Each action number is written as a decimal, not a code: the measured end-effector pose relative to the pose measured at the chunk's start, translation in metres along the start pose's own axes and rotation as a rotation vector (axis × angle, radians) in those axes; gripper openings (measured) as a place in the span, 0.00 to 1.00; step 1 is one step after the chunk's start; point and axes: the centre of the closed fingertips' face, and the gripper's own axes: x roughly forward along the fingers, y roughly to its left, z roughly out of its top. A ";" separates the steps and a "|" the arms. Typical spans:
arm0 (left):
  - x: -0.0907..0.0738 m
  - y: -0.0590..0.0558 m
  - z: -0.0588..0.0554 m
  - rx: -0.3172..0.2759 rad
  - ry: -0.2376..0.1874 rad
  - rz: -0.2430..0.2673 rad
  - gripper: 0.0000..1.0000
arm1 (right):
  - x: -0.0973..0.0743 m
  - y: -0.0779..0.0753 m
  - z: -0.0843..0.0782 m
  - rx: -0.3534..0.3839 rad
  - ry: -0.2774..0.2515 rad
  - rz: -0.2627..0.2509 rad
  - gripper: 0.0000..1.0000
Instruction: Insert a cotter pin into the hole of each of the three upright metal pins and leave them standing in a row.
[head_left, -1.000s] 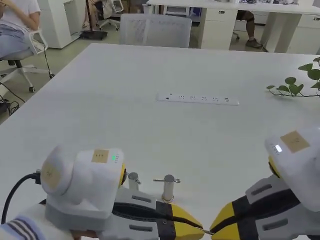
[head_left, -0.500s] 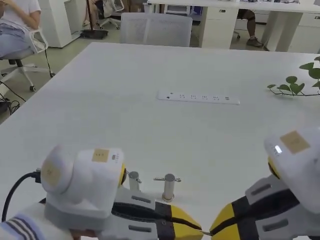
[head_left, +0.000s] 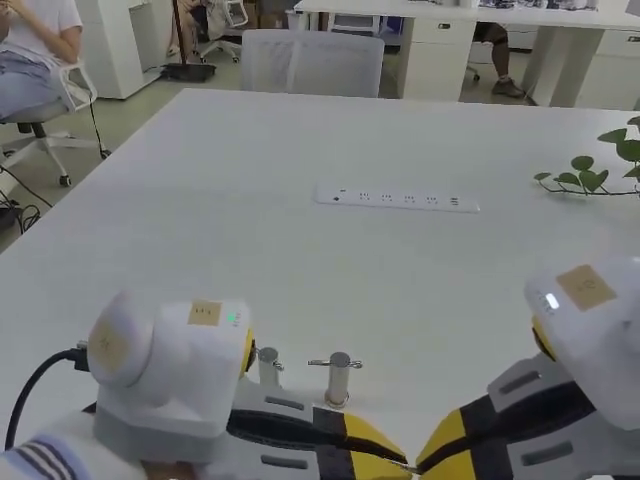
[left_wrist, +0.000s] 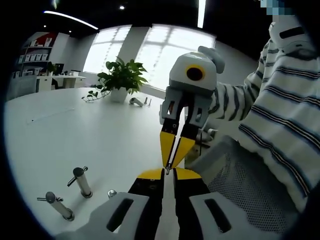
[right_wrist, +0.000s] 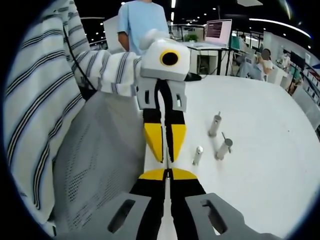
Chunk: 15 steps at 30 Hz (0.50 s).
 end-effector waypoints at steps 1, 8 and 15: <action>0.000 0.002 -0.001 0.004 0.003 0.008 0.11 | 0.000 0.000 0.000 0.000 0.000 0.000 0.03; -0.001 0.005 -0.008 0.002 0.031 0.028 0.17 | 0.000 -0.002 -0.002 0.014 0.006 -0.009 0.03; -0.008 0.011 -0.019 -0.038 0.056 0.062 0.23 | 0.003 -0.004 -0.006 0.038 0.030 -0.016 0.03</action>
